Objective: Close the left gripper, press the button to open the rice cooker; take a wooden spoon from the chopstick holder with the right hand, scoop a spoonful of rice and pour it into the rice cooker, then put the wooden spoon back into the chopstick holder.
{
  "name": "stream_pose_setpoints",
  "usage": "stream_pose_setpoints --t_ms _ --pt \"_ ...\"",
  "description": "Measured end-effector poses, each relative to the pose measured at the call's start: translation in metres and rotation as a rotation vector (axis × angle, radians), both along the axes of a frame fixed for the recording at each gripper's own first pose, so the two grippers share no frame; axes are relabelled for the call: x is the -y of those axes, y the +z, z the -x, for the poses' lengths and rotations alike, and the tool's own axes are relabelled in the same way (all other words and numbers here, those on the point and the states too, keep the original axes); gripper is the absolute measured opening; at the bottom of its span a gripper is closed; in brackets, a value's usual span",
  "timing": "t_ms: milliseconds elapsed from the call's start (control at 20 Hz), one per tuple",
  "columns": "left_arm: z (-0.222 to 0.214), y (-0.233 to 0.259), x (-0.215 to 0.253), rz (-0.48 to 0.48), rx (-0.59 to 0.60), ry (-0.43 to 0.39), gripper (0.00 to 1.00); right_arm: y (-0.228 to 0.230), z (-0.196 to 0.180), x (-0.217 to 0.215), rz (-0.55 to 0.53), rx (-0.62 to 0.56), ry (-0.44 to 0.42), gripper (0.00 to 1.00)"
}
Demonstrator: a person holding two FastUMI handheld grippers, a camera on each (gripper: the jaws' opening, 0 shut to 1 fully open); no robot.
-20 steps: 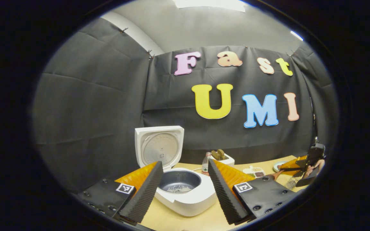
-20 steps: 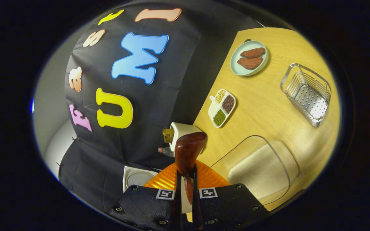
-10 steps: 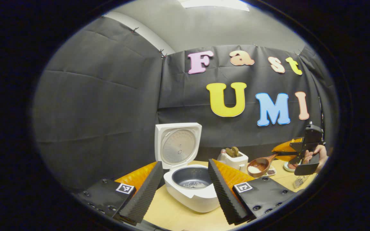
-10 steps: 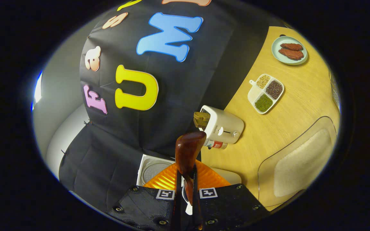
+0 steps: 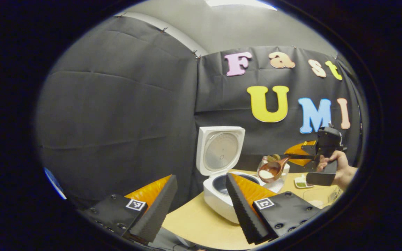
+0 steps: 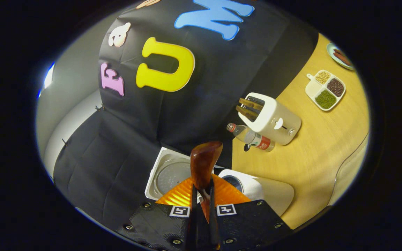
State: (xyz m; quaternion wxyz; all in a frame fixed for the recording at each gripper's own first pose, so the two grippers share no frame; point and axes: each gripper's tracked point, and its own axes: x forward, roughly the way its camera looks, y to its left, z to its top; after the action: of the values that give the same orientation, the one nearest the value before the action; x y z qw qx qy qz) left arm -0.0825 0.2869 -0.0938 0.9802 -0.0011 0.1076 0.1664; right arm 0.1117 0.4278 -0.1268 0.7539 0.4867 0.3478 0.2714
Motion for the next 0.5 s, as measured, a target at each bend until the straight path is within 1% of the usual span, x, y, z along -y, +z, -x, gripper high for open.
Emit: stream_pose_setpoints --t_ms 50,100,250,300,350,500 --pt "0.004 -0.002 -0.005 0.000 -0.006 0.017 0.99 -0.001 -0.002 -0.014 0.018 0.017 0.025 0.13" --pt "0.009 -0.004 -0.010 -0.002 -0.013 0.035 0.97 -0.003 -0.002 -0.029 0.037 0.041 0.045 0.13" --pt "0.027 -0.009 -0.023 -0.019 -0.032 0.083 0.97 -0.014 -0.005 -0.062 0.120 0.104 0.100 0.13" --pt "0.031 -0.009 -0.026 -0.021 -0.037 0.096 0.94 -0.019 -0.006 -0.072 0.151 0.127 0.117 0.13" --pt "0.035 -0.010 -0.030 -0.022 -0.043 0.109 0.94 -0.023 -0.007 -0.078 0.183 0.149 0.122 0.13" --pt "0.046 -0.014 -0.042 -0.023 -0.048 0.144 0.99 -0.030 -0.002 -0.096 0.278 0.223 0.170 0.13"
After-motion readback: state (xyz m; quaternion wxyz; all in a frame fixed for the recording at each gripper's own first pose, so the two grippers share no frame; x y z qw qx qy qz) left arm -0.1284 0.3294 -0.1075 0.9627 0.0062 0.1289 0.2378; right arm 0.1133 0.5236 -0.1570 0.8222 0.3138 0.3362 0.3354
